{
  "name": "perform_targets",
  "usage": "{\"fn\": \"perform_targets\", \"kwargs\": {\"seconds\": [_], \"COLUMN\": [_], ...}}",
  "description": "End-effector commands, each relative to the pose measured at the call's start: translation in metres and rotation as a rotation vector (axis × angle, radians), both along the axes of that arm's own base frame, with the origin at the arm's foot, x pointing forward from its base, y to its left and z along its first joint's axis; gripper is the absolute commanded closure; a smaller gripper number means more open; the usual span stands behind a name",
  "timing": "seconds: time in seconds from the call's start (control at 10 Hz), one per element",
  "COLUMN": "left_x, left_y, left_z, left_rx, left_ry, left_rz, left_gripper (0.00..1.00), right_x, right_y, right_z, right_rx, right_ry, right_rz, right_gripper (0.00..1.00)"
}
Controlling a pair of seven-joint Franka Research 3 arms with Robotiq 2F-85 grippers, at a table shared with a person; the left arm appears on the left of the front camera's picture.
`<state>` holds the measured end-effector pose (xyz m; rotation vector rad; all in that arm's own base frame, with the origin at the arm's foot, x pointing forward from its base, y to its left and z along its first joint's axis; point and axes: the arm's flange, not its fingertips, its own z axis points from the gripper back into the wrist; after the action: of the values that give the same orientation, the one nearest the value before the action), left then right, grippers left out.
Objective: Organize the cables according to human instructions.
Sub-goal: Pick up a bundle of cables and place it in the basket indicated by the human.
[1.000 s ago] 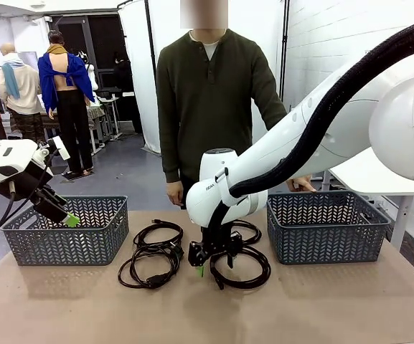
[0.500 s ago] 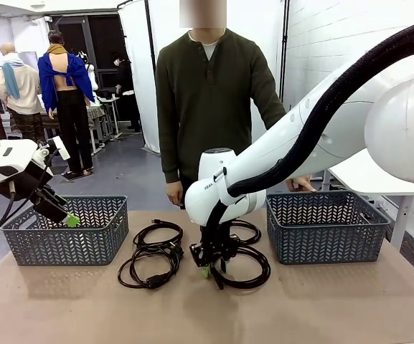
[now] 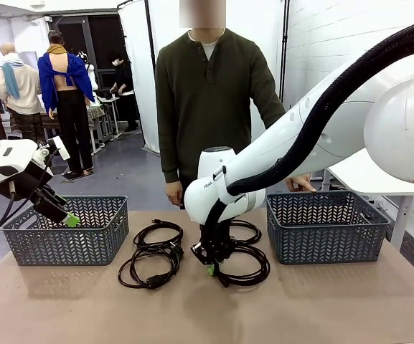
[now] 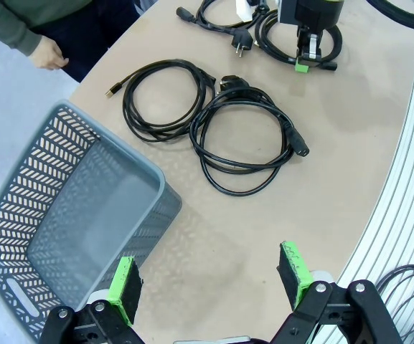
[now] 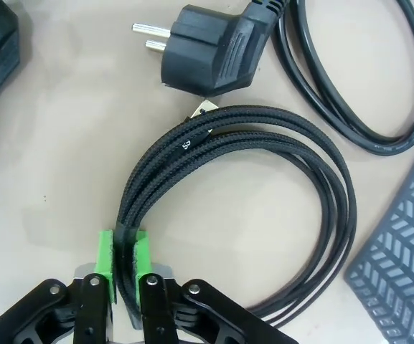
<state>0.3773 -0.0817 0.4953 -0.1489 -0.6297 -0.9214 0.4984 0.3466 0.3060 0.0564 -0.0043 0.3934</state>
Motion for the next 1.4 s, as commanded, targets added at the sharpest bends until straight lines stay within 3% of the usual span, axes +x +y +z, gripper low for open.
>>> {"fn": "perform_targets", "kwargs": {"seconds": [0.0,0.2,0.4,0.5,0.9,1.3], "left_x": [0.001,0.001,0.001,0.001,0.001,0.001], "left_y": [0.002,0.002,0.002,0.002,0.002,0.002], "left_z": [-0.001,-0.001,-0.001,-0.001,-0.001,-0.001], "left_rx": [0.0,0.0,0.0,0.0,0.0,0.0], "left_ry": [0.004,0.004,0.004,0.004,0.004,0.004], "left_rz": [-0.004,-0.004,-0.004,-0.004,-0.004,-0.004], "left_gripper": [0.0,0.0,0.0,0.0,0.0,0.0], "right_x": [0.0,-0.007,-0.022,-0.028,-0.056,-0.075], "right_y": [0.009,0.012,0.016,0.016,0.012,-0.027], "right_z": [0.003,0.013,0.043,0.06,0.138,0.198], "right_rx": [-0.032,-0.035,-0.12,-0.127,-0.089,-0.168], "right_ry": [-0.005,-0.024,-0.095,-0.088,0.053,0.079], "right_rz": [-0.026,-0.023,0.029,0.078,0.483,0.875], "right_gripper": [1.0,1.0,1.0,1.0,1.0,1.0]}}
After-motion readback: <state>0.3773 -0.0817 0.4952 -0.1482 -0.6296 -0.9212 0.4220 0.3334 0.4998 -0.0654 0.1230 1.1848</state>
